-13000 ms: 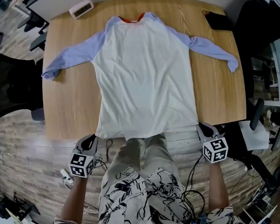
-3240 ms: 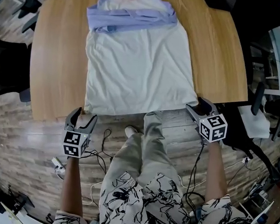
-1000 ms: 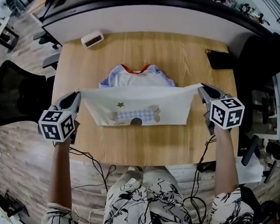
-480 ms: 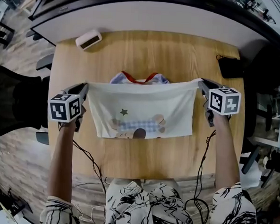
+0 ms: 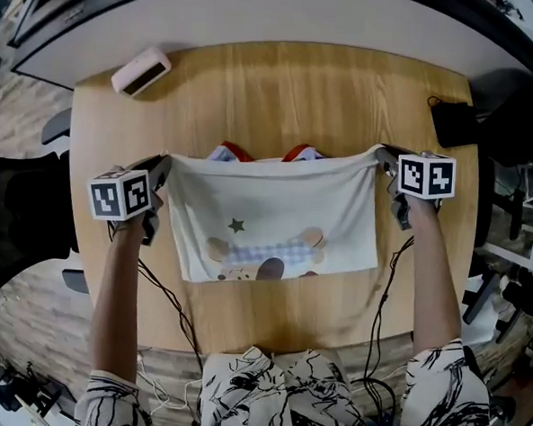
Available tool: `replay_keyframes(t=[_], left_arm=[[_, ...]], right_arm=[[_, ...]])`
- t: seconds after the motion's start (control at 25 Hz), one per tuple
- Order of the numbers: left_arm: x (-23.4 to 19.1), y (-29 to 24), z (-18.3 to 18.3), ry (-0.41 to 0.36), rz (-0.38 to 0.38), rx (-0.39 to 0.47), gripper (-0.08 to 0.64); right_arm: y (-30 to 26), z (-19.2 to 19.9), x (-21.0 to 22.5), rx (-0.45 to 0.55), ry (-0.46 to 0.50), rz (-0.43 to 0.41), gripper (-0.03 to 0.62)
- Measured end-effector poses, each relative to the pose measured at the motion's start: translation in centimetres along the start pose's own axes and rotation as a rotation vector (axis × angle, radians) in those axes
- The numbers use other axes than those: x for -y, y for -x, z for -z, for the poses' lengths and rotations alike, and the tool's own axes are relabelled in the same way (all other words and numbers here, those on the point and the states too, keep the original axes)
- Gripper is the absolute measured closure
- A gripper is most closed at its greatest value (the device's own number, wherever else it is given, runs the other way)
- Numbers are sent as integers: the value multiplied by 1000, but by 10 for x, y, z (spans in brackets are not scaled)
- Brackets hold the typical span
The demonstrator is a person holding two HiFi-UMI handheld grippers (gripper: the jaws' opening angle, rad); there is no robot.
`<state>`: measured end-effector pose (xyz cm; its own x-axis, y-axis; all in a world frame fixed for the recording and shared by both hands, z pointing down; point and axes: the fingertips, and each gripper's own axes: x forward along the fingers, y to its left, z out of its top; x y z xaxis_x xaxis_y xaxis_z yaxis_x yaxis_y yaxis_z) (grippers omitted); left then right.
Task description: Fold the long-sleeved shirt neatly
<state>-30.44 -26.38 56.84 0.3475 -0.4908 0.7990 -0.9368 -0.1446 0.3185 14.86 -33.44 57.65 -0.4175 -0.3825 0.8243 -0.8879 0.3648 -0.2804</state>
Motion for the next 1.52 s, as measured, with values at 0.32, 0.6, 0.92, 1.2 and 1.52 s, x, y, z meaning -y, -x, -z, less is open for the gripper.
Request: replay_keyframes(t=[0.32,0.6,0.92,1.2,1.52], left_arm=[[-6,19,-35,-216,63,168,428],[62,18,-11,-974,182,46,350],[44,8,-12,-910,163,43,348],[41,4,-11,-887,171,42,350],[46,3,-13,-850,193,62,353]], right_arm=[[-2,-14,0,31,211,-117,399],[25,-43,-29,136,694,-142,347],[18,-19,13,-24,362,-287,322],[34,-24,-1,23,120,-587,347],[67,-47,-32,88,18,-840,350]])
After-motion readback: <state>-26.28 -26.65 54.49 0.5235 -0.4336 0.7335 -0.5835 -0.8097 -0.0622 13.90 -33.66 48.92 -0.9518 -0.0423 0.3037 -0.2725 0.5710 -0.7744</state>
